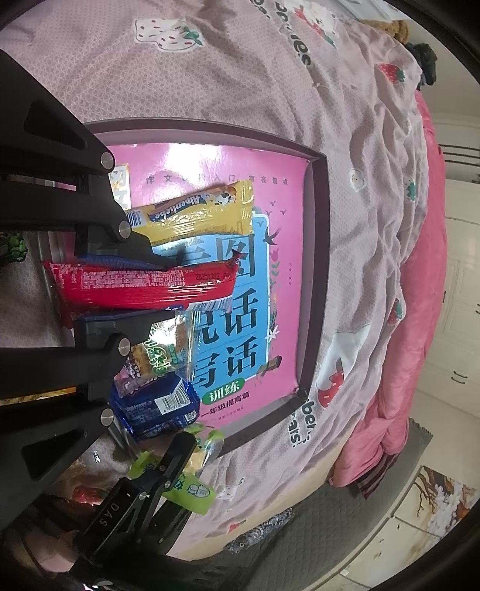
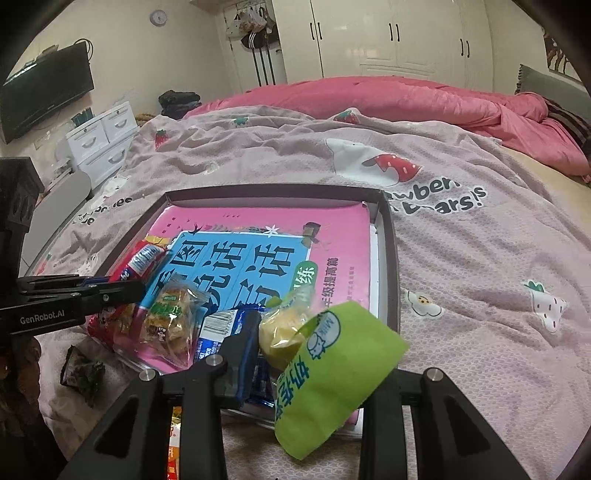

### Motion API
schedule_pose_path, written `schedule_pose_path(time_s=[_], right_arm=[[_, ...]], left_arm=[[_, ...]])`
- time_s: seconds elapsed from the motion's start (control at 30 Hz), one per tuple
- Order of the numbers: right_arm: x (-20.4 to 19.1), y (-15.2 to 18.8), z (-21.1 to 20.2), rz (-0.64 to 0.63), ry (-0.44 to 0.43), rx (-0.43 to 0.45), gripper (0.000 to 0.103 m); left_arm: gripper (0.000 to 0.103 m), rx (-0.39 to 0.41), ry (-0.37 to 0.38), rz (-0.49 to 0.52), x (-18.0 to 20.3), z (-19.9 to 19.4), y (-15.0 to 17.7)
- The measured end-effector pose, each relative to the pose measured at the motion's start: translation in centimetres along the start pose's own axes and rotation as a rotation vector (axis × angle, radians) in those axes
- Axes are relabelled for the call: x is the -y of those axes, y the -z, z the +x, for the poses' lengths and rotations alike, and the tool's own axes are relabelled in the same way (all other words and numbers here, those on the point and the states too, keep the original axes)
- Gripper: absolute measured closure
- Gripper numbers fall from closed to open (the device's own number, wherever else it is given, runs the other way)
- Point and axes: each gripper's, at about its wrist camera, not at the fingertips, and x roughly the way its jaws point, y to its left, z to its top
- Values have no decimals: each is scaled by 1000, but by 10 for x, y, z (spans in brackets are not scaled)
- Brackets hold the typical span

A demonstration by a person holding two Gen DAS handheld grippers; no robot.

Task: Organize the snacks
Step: 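Lower the wafer stick into the tray with the left tool while the right releases the green packet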

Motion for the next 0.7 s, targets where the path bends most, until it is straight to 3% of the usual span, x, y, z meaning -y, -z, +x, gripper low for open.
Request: schedule_pose_path(time_s=[0.37, 0.7], right_arm=[[7, -2, -5, 31, 1, 20, 65], [15, -4, -9, 58, 27, 39, 63]], left_arm=[[79, -1, 11, 6, 1, -6, 0], [60, 4, 20, 3, 1, -13, -1]])
